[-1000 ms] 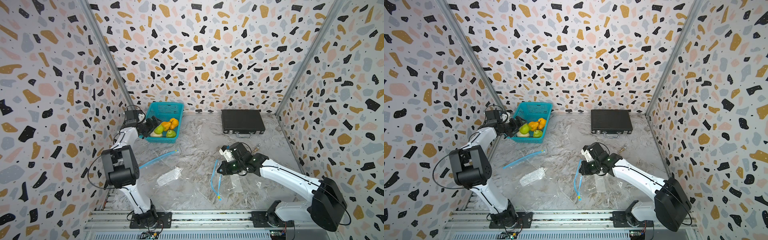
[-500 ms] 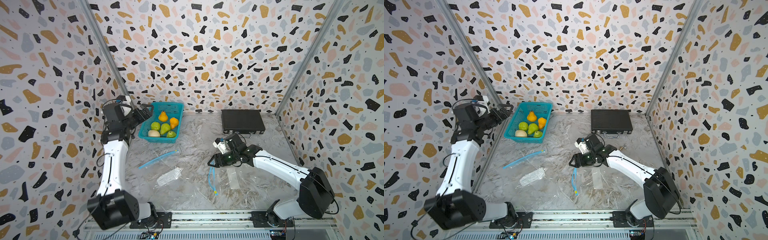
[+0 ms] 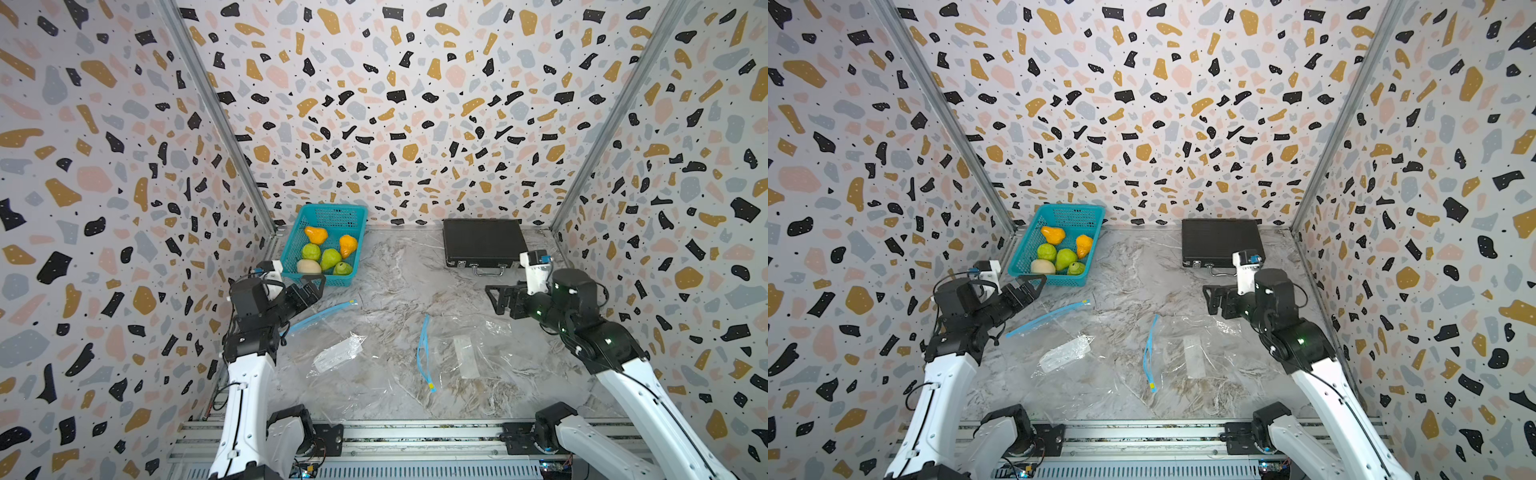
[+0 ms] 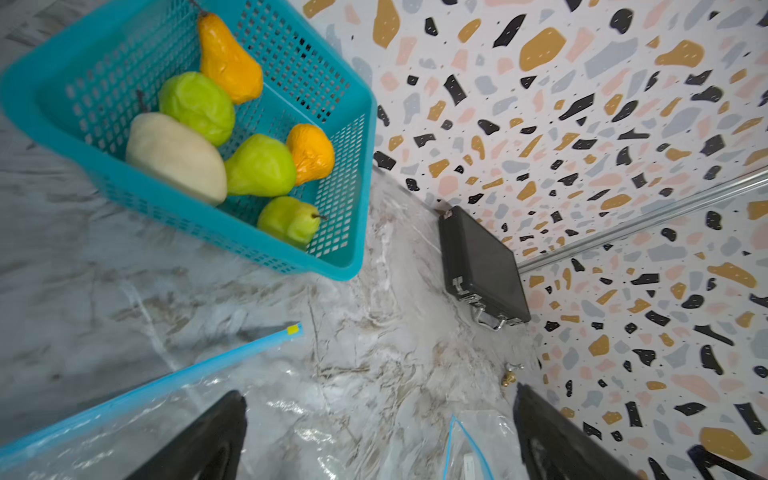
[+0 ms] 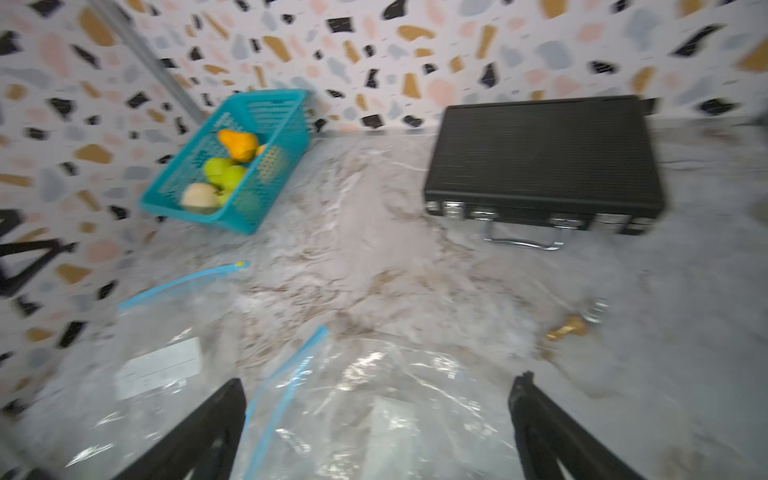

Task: Open the zip-top bag and take out the pear
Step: Reset both arms

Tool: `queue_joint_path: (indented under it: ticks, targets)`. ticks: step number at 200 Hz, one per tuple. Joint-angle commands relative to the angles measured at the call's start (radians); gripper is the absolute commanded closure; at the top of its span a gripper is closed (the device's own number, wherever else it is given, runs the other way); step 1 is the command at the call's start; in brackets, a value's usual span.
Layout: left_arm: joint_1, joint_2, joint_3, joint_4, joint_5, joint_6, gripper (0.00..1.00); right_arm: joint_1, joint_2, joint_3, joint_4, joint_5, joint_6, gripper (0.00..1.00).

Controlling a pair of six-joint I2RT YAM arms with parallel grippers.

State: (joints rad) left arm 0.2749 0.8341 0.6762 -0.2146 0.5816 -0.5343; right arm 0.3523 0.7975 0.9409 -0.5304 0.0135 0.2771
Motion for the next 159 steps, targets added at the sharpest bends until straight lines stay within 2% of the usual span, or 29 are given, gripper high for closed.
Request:
queue_joint_path:
  ticks: [1, 16, 39, 57, 70, 87, 102, 117, 125, 131, 143, 152, 159]
  targets:
    - [0.007, -0.098, -0.101, 0.155, -0.201, 0.064, 0.01, -0.08, 0.025, -0.092, 0.013, 0.34, -0.061, 0.01]
    - [0.007, -0.121, -0.19, 0.241, -0.293, 0.075, 0.01, -0.142, 0.048, -0.145, 0.121, 0.386, -0.019, 0.01]
    - [0.007, -0.099, -0.347, 0.46, -0.416, 0.112, 0.01, -0.169, 0.083, -0.317, 0.397, 0.427, -0.071, 0.01]
    - [0.007, -0.041, -0.446, 0.668, -0.446, 0.174, 0.01, -0.194, 0.16, -0.426, 0.581, 0.455, -0.084, 0.01]
    - [0.007, 0.043, -0.505, 0.834, -0.451, 0.209, 0.01, -0.202, 0.232, -0.519, 0.771, 0.472, -0.132, 0.01]
    - [0.006, 0.168, -0.523, 0.949, -0.437, 0.262, 0.01, -0.204, 0.33, -0.618, 1.027, 0.489, -0.179, 0.01]
    - [0.006, 0.298, -0.54, 1.085, -0.44, 0.323, 0.01, -0.208, 0.42, -0.628, 1.127, 0.463, -0.181, 0.01]
    - [0.006, 0.444, -0.547, 1.242, -0.454, 0.322, 0.01, -0.212, 0.478, -0.625, 1.223, 0.428, -0.2, 0.01]
    - [0.004, 0.541, -0.534, 1.323, -0.42, 0.323, 0.01, -0.215, 0.521, -0.628, 1.304, 0.394, -0.259, 0.01]
    - [-0.021, 0.607, -0.531, 1.39, -0.403, 0.352, 0.01, -0.215, 0.536, -0.615, 1.302, 0.377, -0.277, 0.01]
    - [-0.093, 0.718, -0.545, 1.524, -0.484, 0.4, 0.01, -0.224, 0.586, -0.624, 1.374, 0.377, -0.288, 0.01]
    - [-0.094, 0.776, -0.516, 1.554, -0.483, 0.387, 0.01, -0.249, 0.682, -0.655, 1.524, 0.389, -0.264, 0.01]
    - [-0.088, 0.744, -0.479, 1.443, -0.472, 0.384, 0.01, -0.281, 0.763, -0.669, 1.649, 0.365, -0.25, 0.01]
